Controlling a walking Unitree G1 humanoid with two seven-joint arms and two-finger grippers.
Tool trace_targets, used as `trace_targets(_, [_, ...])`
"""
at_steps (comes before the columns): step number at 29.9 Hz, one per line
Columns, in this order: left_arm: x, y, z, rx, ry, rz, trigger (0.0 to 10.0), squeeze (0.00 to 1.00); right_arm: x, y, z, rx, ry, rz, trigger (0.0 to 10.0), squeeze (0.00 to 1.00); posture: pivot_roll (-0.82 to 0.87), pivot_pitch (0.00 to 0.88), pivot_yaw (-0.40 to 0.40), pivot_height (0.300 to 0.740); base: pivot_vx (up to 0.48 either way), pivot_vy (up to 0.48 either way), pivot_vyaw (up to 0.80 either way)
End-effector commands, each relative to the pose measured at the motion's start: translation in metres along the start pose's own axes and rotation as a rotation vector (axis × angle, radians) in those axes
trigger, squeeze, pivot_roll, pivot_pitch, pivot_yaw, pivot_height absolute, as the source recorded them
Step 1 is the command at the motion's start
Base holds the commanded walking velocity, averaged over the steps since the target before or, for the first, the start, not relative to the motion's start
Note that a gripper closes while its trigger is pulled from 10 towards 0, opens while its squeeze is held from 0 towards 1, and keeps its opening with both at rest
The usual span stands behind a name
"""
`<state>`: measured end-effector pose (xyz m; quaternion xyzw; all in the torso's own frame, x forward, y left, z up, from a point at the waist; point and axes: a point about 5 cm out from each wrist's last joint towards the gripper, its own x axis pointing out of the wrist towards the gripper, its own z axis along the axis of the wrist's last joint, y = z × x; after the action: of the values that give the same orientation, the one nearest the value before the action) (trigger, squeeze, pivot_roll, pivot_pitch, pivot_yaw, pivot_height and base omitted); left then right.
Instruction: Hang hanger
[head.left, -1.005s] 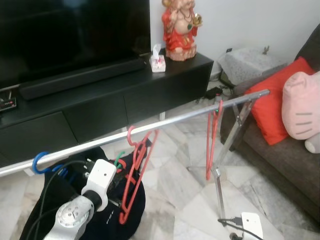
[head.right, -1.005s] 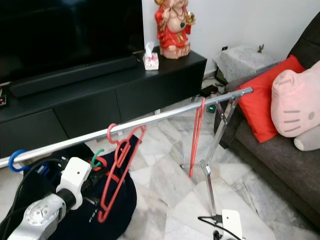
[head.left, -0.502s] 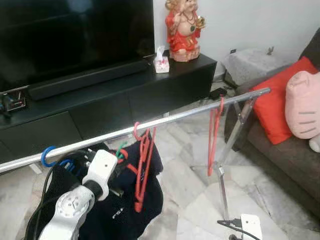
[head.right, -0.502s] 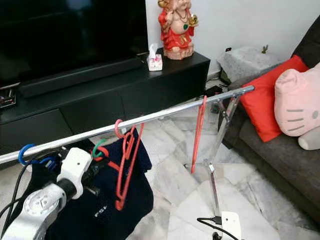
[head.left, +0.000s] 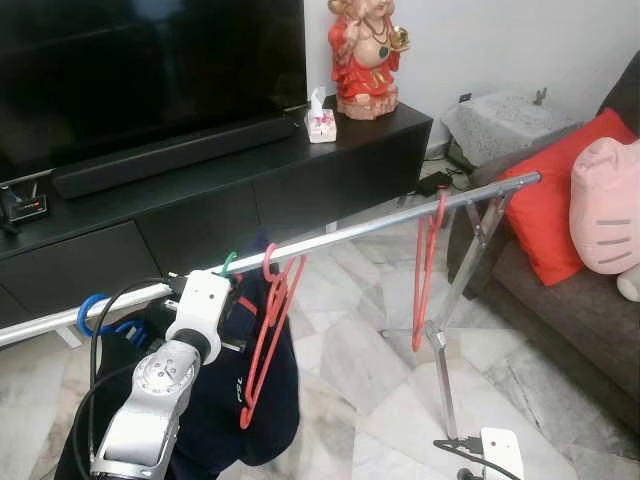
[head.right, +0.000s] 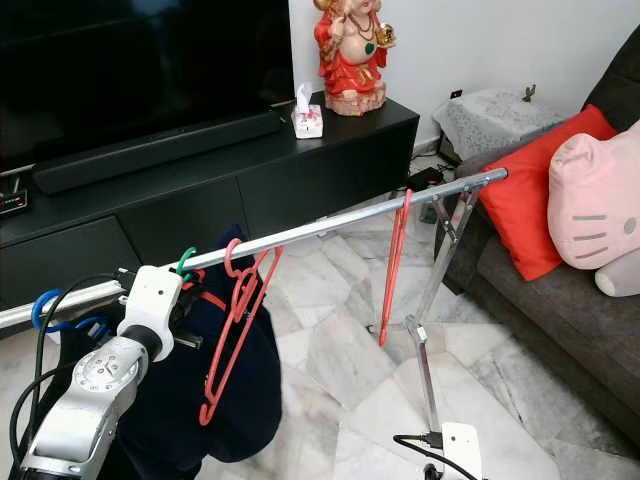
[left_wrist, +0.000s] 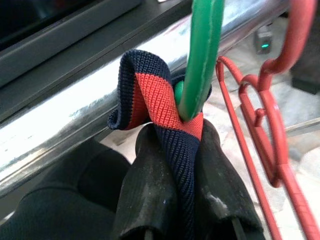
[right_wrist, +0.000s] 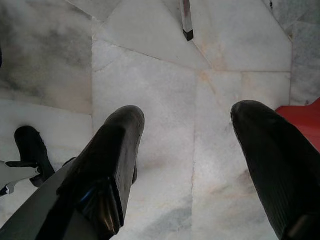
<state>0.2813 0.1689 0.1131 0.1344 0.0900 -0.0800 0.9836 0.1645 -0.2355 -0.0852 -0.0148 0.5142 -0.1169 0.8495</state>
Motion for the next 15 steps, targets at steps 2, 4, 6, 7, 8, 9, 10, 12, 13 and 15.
trace_targets(2, [0.0042,0.0149,0.0053,0.000,0.004,0.098,10.0,0.00,0.0001,0.0005,0.0006,0.003,0.000,0.003,10.0,0.00,-0.07,0.000,0.029,0.740,0.000,0.000,0.00])
trace_targets(4, [0.0053,0.0177,0.0034,-0.023,0.020,0.128,10.0,0.00,0.0001,0.0004,0.0006,0.001,0.001,0.005,10.0,0.00,-0.07,0.000,0.028,0.740,0.000,0.000,0.00])
trace_targets(6, [0.0060,0.0192,0.0021,-0.035,0.033,0.151,10.0,0.00,0.0001,0.0004,0.0006,0.000,0.000,0.005,10.0,0.00,-0.07,0.000,0.028,0.740,0.000,0.000,0.00])
trace_targets(7, [0.0062,0.0199,0.0009,-0.041,0.042,0.161,10.0,0.00,0.0001,0.0006,0.0005,0.001,0.000,0.006,10.0,0.00,-0.07,0.000,0.029,0.740,0.000,0.000,0.00])
trace_targets(8, [0.0062,0.0199,0.0009,-0.041,0.042,0.161,10.0,0.00,0.0001,0.0006,0.0005,0.001,0.000,0.006,10.0,0.00,-0.07,0.000,0.029,0.740,0.000,0.000,0.00])
trace_targets(9, [0.0066,0.0203,-0.0004,-0.046,0.051,0.170,10.0,0.00,0.0001,0.0008,0.0005,0.001,0.000,0.006,10.0,0.00,-0.07,0.000,0.029,0.740,0.000,0.000,0.00])
trace_targets(10, [0.0067,0.0203,-0.0006,-0.045,0.051,0.169,10.0,0.00,0.0001,0.0009,0.0005,0.002,0.000,0.006,10.0,0.00,-0.07,0.000,0.029,0.740,0.000,0.000,0.00])
trace_targets(12, [0.0071,0.0195,-0.0012,-0.045,0.055,0.167,10.0,0.00,0.0001,0.0009,0.0005,0.002,0.000,0.007,10.0,0.00,-0.07,0.000,0.029,0.740,0.000,0.000,0.00])
trace_targets(13, [0.0074,0.0190,-0.0018,-0.045,0.058,0.165,10.0,0.00,0.0001,0.0010,0.0005,0.002,0.000,0.007,10.0,0.00,-0.07,0.000,0.028,0.740,0.000,0.000,0.00])
trace_targets(15, [0.0086,0.0168,-0.0026,-0.049,0.068,0.159,10.0,0.00,0.0001,0.0012,0.0005,0.001,0.000,0.007,10.0,0.00,-0.07,0.000,0.029,0.740,0.000,0.000,0.00])
